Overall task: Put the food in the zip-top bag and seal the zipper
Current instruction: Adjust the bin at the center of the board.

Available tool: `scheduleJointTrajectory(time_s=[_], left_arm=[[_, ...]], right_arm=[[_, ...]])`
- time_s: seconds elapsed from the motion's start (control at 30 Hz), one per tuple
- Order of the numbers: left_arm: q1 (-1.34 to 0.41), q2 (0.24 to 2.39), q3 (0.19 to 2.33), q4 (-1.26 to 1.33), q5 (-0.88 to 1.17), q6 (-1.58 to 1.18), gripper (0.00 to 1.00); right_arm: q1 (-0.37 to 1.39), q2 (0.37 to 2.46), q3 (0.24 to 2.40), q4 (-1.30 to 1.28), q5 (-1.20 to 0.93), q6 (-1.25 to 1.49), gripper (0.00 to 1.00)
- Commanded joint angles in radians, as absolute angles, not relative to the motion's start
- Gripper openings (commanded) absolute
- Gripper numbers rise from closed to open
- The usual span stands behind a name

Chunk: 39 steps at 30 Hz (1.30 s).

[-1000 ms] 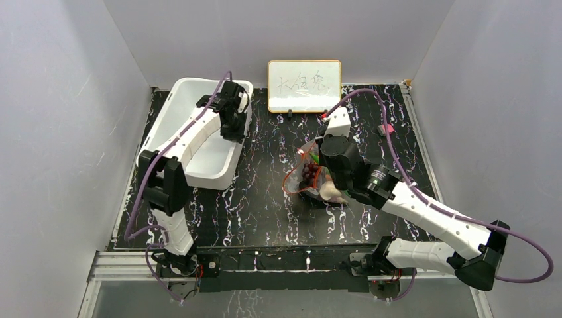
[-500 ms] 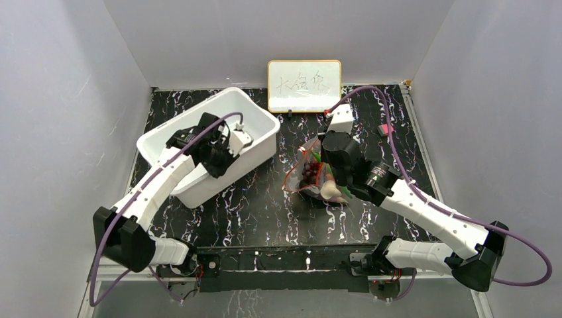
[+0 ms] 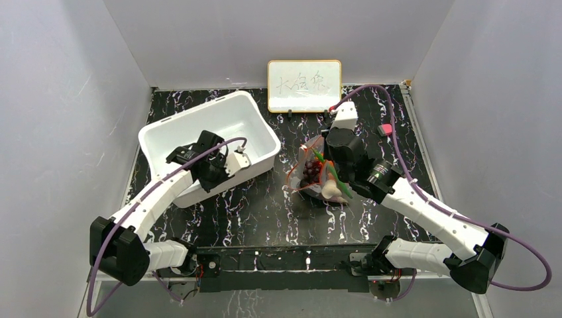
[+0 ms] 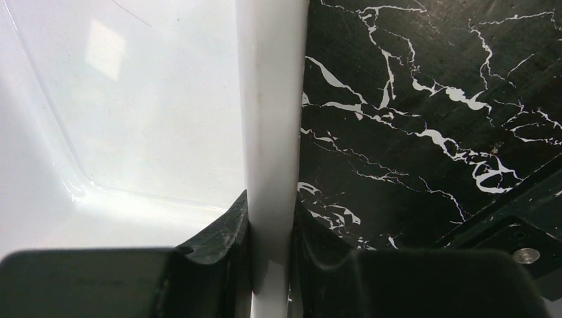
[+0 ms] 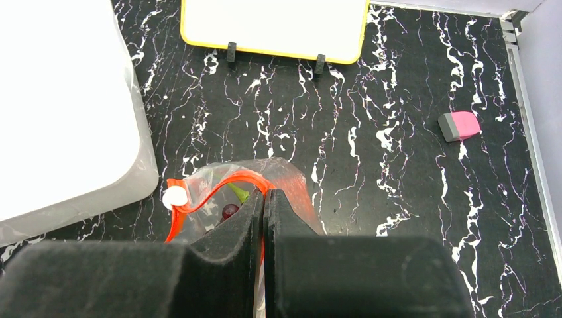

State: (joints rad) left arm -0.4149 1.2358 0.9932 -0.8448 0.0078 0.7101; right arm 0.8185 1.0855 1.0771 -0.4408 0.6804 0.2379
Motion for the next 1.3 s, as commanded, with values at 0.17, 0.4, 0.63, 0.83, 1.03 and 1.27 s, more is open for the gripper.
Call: scheduleJointTrajectory(time_s=[0.17, 0.4, 0.63, 0.83, 1.03, 1.27], left_arm=[[-0.405, 1.535, 1.178, -0.644, -0.058, 0.137, 0.00], [-0.403, 1.623, 1.310, -0.630, -0.063, -0.197, 0.18], [-0.403, 1.456, 1.298, -0.442, 0.037, -0.086, 0.53], [-0.408, 1.240, 1.148, -0.183, 0.407, 0.195, 0.54], [-0.432, 1.075, 1.002, -0.099, 0.633, 0.333, 0.52], [-0.472, 0.941, 0.828, -0.064, 0.790, 0.425, 0.48]], right_arm=[[0.798, 1.113, 1.202, -0.435, 0.672, 0.285, 0.00], [0.794, 1.112, 1.200, -0.465, 0.576, 0.330, 0.00], [0.795, 1.078, 1.195, -0.463, 0.433, 0.280, 0.00], [0.795, 1.032, 1.215, -0.450, 0.213, 0.195, 0.00], [0.795, 1.017, 1.233, -0.502, 0.069, 0.173, 0.00], [0.794, 0.917, 1.123, -0.414, -0.041, 0.163, 0.00]])
